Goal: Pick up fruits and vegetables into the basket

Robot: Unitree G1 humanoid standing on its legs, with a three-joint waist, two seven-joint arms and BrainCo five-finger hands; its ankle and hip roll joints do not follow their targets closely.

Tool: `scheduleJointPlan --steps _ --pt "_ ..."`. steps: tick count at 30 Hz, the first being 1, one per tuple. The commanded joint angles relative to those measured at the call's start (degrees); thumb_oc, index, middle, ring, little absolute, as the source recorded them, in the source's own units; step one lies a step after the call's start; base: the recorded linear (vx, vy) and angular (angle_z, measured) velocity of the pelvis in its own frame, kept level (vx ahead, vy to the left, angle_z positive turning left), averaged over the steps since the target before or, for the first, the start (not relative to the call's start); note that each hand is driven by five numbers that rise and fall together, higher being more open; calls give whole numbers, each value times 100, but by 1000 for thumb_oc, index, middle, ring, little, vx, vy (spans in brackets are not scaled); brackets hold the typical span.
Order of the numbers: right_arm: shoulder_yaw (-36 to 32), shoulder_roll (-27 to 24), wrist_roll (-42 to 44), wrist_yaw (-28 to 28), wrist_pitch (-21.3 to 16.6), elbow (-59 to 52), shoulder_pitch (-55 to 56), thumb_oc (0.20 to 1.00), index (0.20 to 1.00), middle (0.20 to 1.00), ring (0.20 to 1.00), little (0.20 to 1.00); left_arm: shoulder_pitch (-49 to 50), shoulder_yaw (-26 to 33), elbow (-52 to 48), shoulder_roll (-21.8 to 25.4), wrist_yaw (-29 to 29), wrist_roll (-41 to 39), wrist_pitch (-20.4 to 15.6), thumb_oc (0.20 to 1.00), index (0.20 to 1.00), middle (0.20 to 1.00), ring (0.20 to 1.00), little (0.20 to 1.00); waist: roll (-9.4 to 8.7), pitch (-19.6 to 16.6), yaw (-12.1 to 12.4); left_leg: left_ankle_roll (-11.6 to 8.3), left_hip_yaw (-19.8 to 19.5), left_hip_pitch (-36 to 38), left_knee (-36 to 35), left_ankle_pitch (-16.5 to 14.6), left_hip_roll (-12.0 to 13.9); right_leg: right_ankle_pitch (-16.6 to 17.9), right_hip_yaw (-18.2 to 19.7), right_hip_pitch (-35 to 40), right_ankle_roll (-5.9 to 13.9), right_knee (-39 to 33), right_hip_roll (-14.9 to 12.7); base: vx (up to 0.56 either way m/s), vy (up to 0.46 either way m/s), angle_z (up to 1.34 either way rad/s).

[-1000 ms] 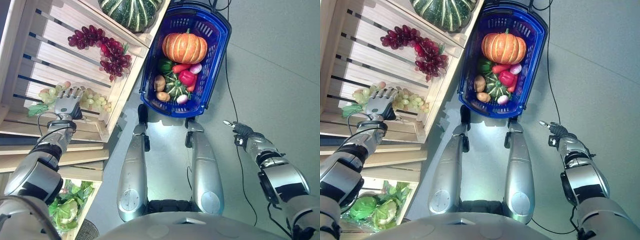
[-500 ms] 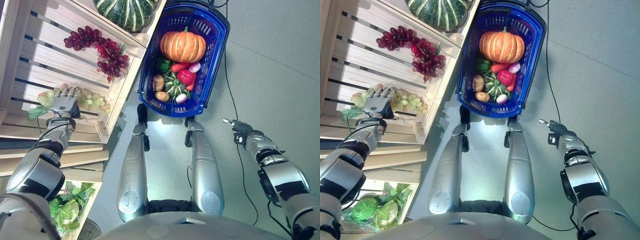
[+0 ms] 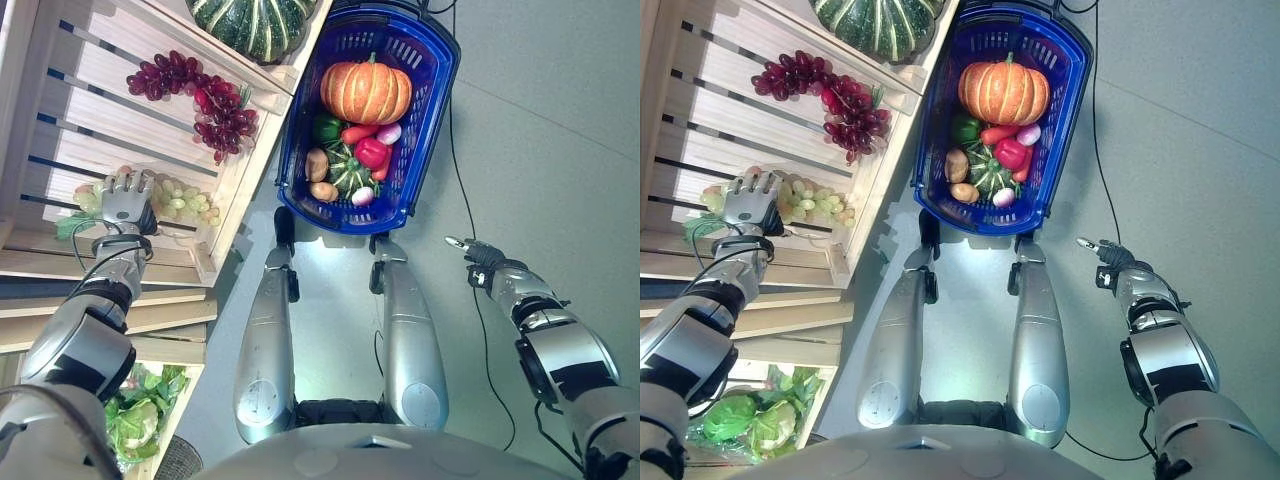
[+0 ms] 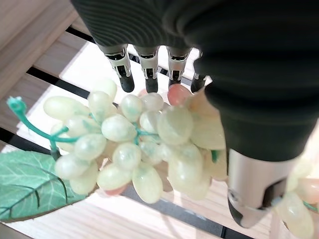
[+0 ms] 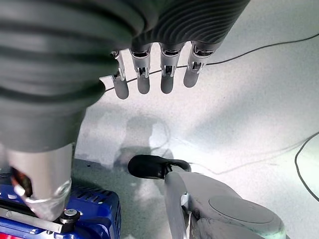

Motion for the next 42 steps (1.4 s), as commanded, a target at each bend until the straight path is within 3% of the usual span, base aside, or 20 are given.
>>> scheduleJointPlan --steps 1,12,20,28,31,42 --pt "213 -309 25 15 0 107 262 1000 1000 1000 1000 1000 123 435 449 91 298 295 384 1000 1000 1000 1000 1000 48 -100 -10 303 120 -270 328 -257 -362 -473 -352 211 -152 236 395 0 0 0" --pt "283 -239 90 -23 11 72 209 1000 1000 1000 1000 1000 125 383 514 -68 485 724 752 1000 1000 1000 1000 1000 -17 -100 6 300 126 -334 326 -249 -357 -474 -367 148 -151 264 421 0 0 0" --pt "336 -167 154 -28 -28 114 139 1000 1000 1000 1000 1000 23 457 640 -170 716 968 1272 1000 1000 1000 1000 1000 -85 -100 23 285 91 -405 314 -225 -351 -487 -371 76 -149 317 451 -8 -5 2" --pt "354 -87 176 -67 -5 98 90 1000 1000 1000 1000 1000 4 452 705 -329 610 970 1389 1000 1000 1000 1000 1000 -140 -100 36 277 75 -425 292 -218 -344 -494 -384 44 -151 341 477 0 0 0" --pt "363 -91 186 -51 -22 115 69 1000 1000 1000 1000 1000 -21 413 710 -359 472 963 1389 200 200 200 200 200 -151 -100 35 276 70 -452 303 -222 -343 -497 -382 17 -150 353 481 0 0 0" --pt "434 -66 247 -59 -25 115 36 1000 1000 1000 1000 1000 -169 266 818 -397 -76 739 1288 200 200 200 200 200 -230 -100 -8 256 96 -528 357 -234 -318 -467 -363 -59 -141 361 508 0 0 0"
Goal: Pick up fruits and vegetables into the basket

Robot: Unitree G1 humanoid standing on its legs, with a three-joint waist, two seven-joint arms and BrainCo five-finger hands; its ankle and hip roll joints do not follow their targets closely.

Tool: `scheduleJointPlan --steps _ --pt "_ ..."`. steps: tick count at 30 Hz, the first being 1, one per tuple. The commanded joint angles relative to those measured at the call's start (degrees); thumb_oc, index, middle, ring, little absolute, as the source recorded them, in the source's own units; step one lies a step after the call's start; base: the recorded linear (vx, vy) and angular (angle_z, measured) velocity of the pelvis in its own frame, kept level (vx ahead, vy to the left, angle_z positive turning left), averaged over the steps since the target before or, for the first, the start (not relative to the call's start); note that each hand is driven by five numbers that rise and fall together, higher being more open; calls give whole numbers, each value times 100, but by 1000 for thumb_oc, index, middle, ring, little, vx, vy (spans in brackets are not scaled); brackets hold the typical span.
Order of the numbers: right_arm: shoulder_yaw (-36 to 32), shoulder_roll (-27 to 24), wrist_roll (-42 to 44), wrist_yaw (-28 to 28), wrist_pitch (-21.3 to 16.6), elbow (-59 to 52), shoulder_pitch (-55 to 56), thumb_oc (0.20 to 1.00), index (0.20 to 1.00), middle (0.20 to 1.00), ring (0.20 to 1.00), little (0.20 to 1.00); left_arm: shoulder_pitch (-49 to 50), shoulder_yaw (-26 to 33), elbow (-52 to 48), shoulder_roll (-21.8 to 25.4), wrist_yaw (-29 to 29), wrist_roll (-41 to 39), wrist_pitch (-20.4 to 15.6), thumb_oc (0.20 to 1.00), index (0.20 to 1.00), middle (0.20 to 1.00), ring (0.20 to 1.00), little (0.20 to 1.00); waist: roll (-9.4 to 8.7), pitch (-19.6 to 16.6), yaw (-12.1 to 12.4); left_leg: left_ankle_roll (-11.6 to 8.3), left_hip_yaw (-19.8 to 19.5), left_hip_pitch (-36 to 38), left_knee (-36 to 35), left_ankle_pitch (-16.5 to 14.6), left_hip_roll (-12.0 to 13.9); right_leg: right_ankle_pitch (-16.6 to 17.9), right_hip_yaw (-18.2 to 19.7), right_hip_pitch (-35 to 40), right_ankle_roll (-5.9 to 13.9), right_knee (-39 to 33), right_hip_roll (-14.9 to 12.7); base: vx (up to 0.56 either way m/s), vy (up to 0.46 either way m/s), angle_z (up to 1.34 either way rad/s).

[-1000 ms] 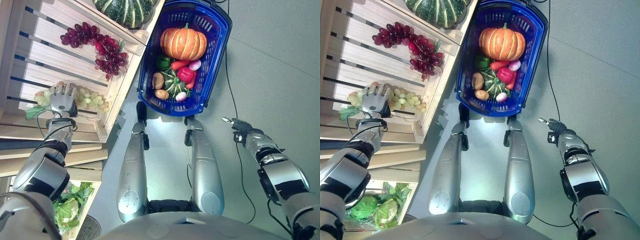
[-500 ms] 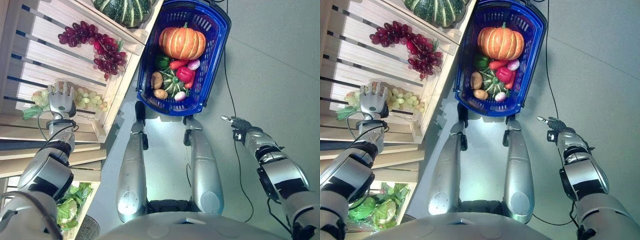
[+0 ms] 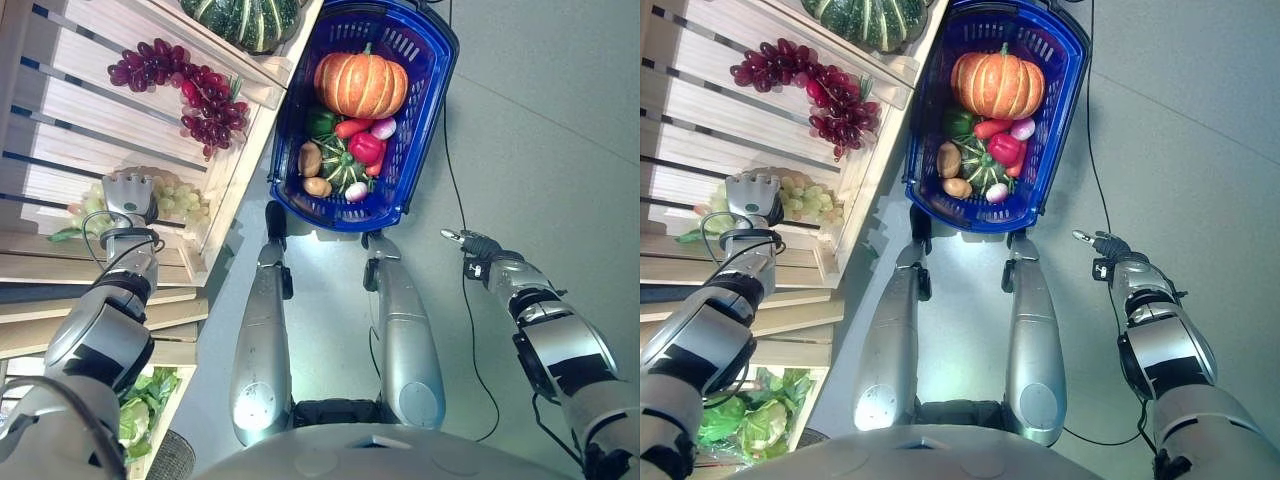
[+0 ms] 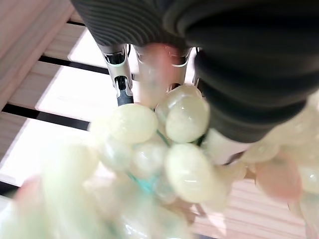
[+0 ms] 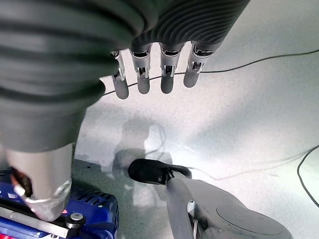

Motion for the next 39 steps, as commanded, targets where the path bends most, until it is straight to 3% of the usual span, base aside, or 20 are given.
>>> scheduleJointPlan --steps 1,8,13,17,20,23,24,26,29,31,34,39 --pt "163 -84 213 -49 -6 104 261 1000 1000 1000 1000 1000 224 251 491 -6 -157 -182 139 200 200 200 200 200 -80 -107 82 285 191 -304 330 -208 -368 -480 -276 57 -155 459 451 0 0 0" --pt "172 -77 186 -48 -25 127 241 1000 1000 1000 1000 1000 224 277 564 -79 -248 -312 128 200 200 200 200 200 -70 -107 70 284 196 -339 353 -216 -382 -487 -269 23 -166 470 454 0 0 0" --pt "180 -84 193 -35 -51 154 236 1000 1000 1000 1000 1000 188 310 593 -82 -475 -969 -133 200 200 200 200 200 -70 -107 65 280 207 -334 343 -207 -376 -481 -269 32 -166 453 454 0 0 0" --pt "173 -105 178 -35 -32 137 219 1000 1000 1000 1000 1000 179 539 594 -122 -801 -3132 -659 200 200 200 200 200 -59 -107 61 277 206 -323 318 -192 -381 -478 -255 37 -159 441 466 0 0 0" --pt "133 -90 133 -39 -50 169 235 1000 1000 1000 1000 1000 181 1143 653 -183 -1235 -4654 -1335 200 200 200 200 200 -42 -107 60 285 194 -295 326 -206 -397 -520 -243 66 -163 452 467 0 0 0" --pt "53 -108 87 -20 -79 160 297 1000 1000 1000 1000 1000 220 1661 654 -184 -1845 -5923 -1914 200 200 200 200 200 -12 -107 54 289 187 -273 333 -219 -415 -545 -243 83 -159 460 456 0 0 0" --pt "5 -117 34 -17 -91 146 333 1000 1000 1000 1000 1000 253 1873 627 -172 -2327 -6754 -2175 200 200 200 200 200 12 -107 48 288 187 -254 325 -220 -426 -549 -243 96 -156 450 450 0 0 0" --pt "-53 -127 -1 -13 -106 137 365 1000 1000 1000 1000 1000 307 2149 563 -179 -2690 -7383 -2404 200 200 200 200 200 38 -107 46 291 182 -227 315 -235 -439 -570 -245 118 -152 444 440 0 0 0" --pt "-162 -118 -63 -58 -106 74 450 1000 1000 1000 1000 1000 542 2553 139 -240 -3538 -8975 -2795 200 200 200 200 200 77 -107 70 290 167 -187 275 -244 -463 -577 -243 153 -146 408 437 0 0 0" --pt "-230 -113 -95 -50 -117 49 515 1000 1000 1000 1000 1000 648 2737 -50 -295 -3759 -9337 -2878 200 200 200 200 200 82 -107 92 300 153 -161 259 -261 -475 -601 -248 182 -144 404 441 0 0 0" --pt "-330 -79 -119 -53 -82 -18 602 1000 1000 1000 1000 1000 841 3042 -533 -414 -4445 -10591 -3071 200 200 200 200 200 62 -107 134 315 131 -90 212 -279 -498 -613 -254 243 -145 388 459 16 -31 2" --pt "-379 -41 -102 -81 -56 -80 648 1000 1000 1000 1000 1000 898 3074 -1001 -505 -4741 -10961 -3303 200 200 200 200 200 46 -107 176 326 105 -69 218 -294 -513 -611 -274 263 -148 413 455 8 -16 2"
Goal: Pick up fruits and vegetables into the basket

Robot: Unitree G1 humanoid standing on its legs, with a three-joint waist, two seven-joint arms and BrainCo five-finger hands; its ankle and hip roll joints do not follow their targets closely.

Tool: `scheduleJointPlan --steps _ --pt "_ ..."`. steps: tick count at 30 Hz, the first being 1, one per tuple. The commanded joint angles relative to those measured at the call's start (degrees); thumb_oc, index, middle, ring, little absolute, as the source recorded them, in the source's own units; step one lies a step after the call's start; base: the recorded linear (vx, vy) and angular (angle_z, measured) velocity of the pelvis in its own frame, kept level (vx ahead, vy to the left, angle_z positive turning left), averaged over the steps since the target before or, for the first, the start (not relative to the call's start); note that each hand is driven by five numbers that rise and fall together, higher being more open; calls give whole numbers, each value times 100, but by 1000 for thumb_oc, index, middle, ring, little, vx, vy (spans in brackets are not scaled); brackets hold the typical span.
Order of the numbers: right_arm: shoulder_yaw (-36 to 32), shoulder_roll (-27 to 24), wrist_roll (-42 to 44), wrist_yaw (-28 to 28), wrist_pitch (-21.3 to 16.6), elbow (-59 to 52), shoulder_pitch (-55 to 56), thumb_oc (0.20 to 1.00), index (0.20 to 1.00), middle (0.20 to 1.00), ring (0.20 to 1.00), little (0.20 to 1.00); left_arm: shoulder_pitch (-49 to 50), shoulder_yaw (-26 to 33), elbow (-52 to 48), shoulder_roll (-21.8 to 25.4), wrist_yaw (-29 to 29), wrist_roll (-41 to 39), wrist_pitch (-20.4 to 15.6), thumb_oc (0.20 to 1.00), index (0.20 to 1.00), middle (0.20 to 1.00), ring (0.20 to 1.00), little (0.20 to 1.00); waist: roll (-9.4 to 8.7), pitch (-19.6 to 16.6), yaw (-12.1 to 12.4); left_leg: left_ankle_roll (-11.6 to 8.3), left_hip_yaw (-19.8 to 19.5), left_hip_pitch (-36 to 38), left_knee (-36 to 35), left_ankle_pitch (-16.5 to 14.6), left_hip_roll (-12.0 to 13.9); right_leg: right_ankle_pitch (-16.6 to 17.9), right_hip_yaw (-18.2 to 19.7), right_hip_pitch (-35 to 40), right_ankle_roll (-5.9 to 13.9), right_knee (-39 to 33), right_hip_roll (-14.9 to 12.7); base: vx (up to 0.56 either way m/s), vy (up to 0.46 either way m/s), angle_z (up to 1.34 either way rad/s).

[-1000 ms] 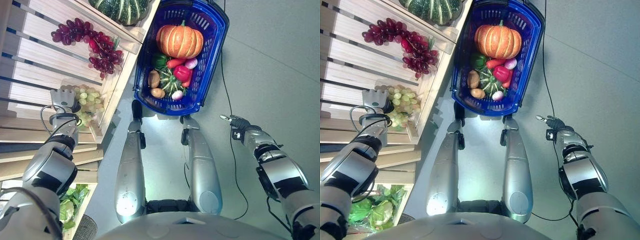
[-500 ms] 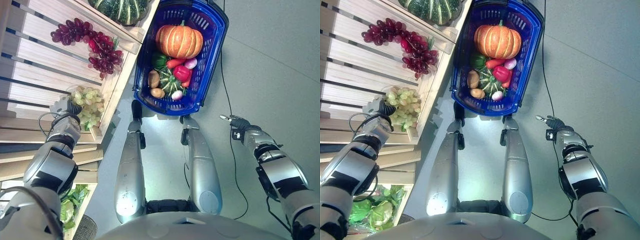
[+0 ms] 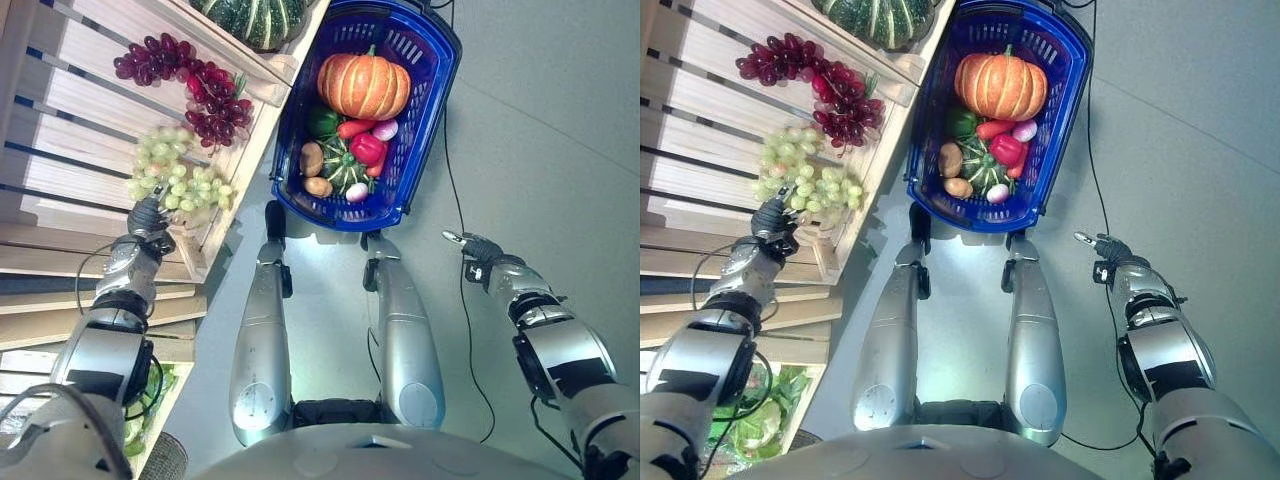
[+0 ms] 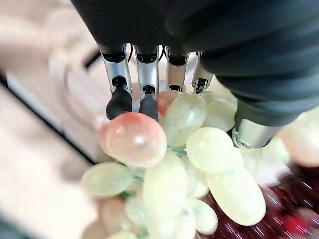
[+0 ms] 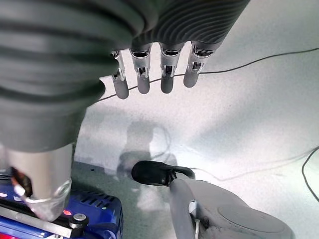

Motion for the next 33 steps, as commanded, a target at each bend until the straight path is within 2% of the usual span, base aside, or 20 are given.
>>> scheduleJointPlan --steps 1,7,13,17,25,30,33 --pt "-73 -102 -66 -58 34 -98 482 1000 1000 1000 1000 1000 47 317 -335 -77 -380 -596 -503 200 200 200 200 200 78 -105 89 327 181 -22 58 -271 -506 -610 -223 230 -146 328 470 0 0 0" --pt "-85 -123 35 -99 -129 -177 532 1000 1000 1000 1000 1000 45 391 -686 -79 -744 -1122 -732 200 200 200 200 200 82 -105 105 333 179 -4 90 -303 -506 -636 -244 254 -157 358 448 0 0 0" --pt "-128 -50 301 -274 -619 -462 581 1000 1000 1000 1000 1000 70 459 -1113 -86 -1161 -1494 -1019 200 200 200 200 200 75 -105 131 336 169 12 62 -279 -511 -597 -261 280 -157 331 435 0 0 0" --pt "-140 -14 498 -384 -1097 -764 542 1000 1000 1000 1000 1000 80 484 -1357 -132 -1360 -1529 -1124 200 200 200 200 200 62 -105 132 329 174 68 50 -294 -509 -601 -272 327 -150 335 431 0 0 0" --pt "-158 57 715 -753 -1928 -2125 703 1000 1000 1000 1000 1000 258 514 -2019 -182 -1609 -1529 -1433 200 200 200 200 200 53 -105 85 317 225 167 -10 -315 -495 -640 -251 419 -149 313 438 0 0 0" --pt "-138 127 631 -914 -2286 -2936 918 1000 1000 1000 1000 1000 366 496 -2461 -196 -1629 -1278 -1672 200 200 200 200 200 66 -105 46 314 247 184 -49 -306 -488 -640 -238 429 -144 290 438 0 0 0" --pt "-46 189 486 -1050 -2536 -3820 1097 1000 1000 1000 1000 1000 425 463 -2943 -224 -1519 -970 -1849 200 200 200 200 200 81 -105 8 314 278 196 -92 -298 -477 -638 -234 438 -136 260 429 0 0 0"
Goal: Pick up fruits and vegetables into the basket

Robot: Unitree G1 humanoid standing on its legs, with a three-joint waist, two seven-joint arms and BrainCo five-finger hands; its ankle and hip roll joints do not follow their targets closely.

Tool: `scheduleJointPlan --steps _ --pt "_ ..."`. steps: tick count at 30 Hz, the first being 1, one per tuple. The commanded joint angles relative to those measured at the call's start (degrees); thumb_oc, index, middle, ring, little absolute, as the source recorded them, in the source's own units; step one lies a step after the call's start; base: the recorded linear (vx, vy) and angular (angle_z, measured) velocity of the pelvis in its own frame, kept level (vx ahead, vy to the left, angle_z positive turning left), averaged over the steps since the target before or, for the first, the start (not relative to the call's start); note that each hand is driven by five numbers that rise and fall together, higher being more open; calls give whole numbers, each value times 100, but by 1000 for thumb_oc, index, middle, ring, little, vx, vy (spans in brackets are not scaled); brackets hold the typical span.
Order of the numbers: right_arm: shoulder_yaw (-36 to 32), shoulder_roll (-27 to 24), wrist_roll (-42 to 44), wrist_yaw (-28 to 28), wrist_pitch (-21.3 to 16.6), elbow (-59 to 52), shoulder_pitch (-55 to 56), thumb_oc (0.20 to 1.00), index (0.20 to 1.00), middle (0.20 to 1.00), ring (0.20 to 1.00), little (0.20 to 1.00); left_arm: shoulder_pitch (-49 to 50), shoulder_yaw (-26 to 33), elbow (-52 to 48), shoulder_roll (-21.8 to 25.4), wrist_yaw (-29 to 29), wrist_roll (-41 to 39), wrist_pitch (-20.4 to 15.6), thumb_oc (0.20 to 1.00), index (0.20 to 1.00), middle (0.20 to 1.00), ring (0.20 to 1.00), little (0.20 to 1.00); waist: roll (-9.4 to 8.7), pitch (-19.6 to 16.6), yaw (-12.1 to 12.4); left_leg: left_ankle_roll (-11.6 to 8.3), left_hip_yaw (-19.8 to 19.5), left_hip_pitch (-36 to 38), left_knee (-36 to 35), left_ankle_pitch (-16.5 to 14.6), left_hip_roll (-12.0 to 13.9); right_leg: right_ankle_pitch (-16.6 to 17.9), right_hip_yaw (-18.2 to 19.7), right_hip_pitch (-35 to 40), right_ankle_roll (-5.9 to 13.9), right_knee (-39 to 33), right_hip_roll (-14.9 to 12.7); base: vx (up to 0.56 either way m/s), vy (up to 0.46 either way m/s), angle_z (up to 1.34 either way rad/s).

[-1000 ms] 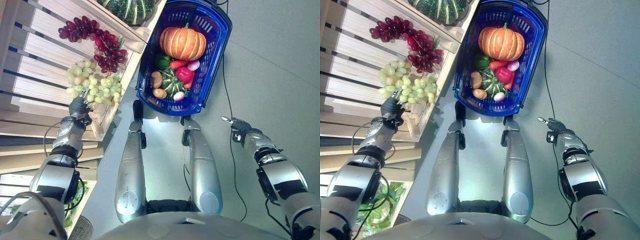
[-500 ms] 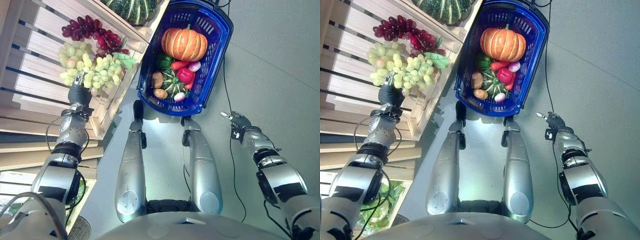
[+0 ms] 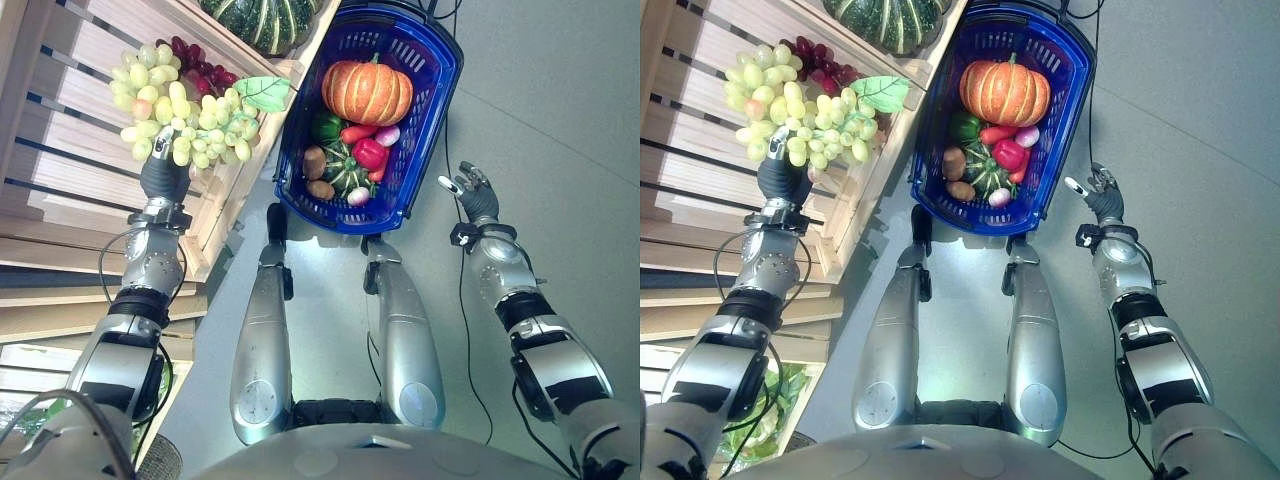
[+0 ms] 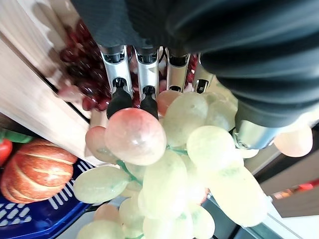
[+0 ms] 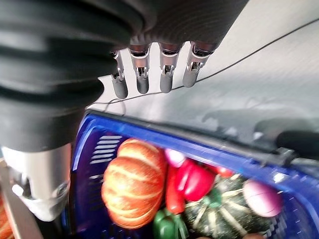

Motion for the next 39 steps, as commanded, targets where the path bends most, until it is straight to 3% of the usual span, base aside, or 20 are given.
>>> scheduleJointPlan --steps 1,8,19,28,39 --pt "-32 -12 -54 -148 -530 -701 355 1000 1000 1000 1000 1000 33 379 -569 -10 -88 344 -640 200 200 200 200 200 79 -111 -27 326 319 4 101 -375 -469 -633 -182 282 -121 320 437 0 0 0" --pt "84 161 -379 204 -700 -2347 660 1000 1000 1000 1000 1000 153 198 -1511 -147 784 1495 -961 200 200 200 200 200 69 -111 -92 329 362 49 3 -322 -469 -600 -161 326 -95 210 439 0 0 0" --pt "377 59 -162 893 -399 -3656 651 1000 1000 1000 1000 1000 53 -198 -2490 56 1725 2929 -952 200 200 200 200 200 47 -111 -154 318 442 60 -25 -271 -436 -573 -135 345 -98 157 433 4 1 -2" --pt "650 -234 218 1342 -50 -4182 292 1000 1000 1000 1000 1000 -405 -712 -2965 439 1986 3893 -559 200 200 200 200 200 50 -111 -179 322 512 93 -46 -248 -409 -539 -101 362 -98 121 450 0 0 0" --pt "1017 -358 282 1389 55 -4427 -120 1000 1000 1000 1000 1000 -729 -1199 -3226 554 1712 3860 -277 200 200 200 200 200 37 -111 -168 319 533 101 -44 -239 -394 -489 -97 382 -87 66 446 0 0 0"
